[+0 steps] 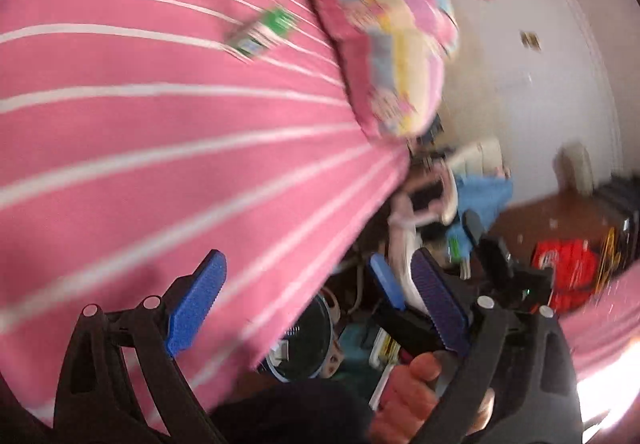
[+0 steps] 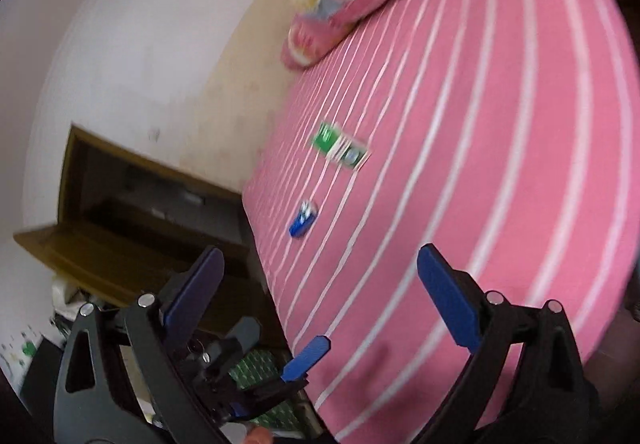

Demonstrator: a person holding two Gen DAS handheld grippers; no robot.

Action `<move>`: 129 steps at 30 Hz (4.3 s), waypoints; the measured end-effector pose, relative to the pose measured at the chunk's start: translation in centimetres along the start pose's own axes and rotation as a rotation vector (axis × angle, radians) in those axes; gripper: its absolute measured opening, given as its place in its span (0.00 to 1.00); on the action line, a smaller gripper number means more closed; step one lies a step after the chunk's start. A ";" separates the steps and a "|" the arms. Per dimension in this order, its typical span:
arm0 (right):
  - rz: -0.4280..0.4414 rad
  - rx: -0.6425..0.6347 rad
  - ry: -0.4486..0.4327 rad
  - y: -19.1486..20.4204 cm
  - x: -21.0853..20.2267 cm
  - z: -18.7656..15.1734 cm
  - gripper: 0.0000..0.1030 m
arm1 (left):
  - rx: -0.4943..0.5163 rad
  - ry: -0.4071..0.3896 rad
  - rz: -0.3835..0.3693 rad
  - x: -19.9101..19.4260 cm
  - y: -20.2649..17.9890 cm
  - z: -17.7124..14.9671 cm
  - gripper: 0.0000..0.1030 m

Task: Collect trash
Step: 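Move both open tools back over the bed toward the remaining items, then grasp the blue wrapper with the left tool while the right tool grasps the green medicine box, then carry the blue wrapper and green box with both tools to the bin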

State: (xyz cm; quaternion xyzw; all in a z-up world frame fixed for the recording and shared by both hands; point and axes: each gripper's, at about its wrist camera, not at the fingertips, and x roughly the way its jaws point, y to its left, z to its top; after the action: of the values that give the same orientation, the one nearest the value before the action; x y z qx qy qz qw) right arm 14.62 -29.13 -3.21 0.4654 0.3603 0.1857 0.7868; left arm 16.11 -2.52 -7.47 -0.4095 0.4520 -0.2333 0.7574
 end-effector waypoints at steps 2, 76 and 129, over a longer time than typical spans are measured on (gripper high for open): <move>-0.036 -0.077 0.013 1.2 2.7 -0.5 0.93 | -0.030 -0.022 0.022 -0.9 2.0 1.5 0.88; -0.135 -0.338 -0.007 3.3 24.1 6.4 0.52 | -0.203 -0.242 0.175 -0.5 11.8 22.9 0.17; -0.515 -0.034 -0.173 -18.4 -23.7 -3.5 0.52 | 0.195 0.418 0.119 24.7 -10.8 -18.6 0.17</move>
State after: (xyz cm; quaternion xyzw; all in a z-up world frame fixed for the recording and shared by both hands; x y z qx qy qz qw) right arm -4.68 -51.01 -10.91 0.3594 0.3952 -0.0552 0.8436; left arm 11.92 -34.01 -15.39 -0.2498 0.5977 -0.3106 0.6956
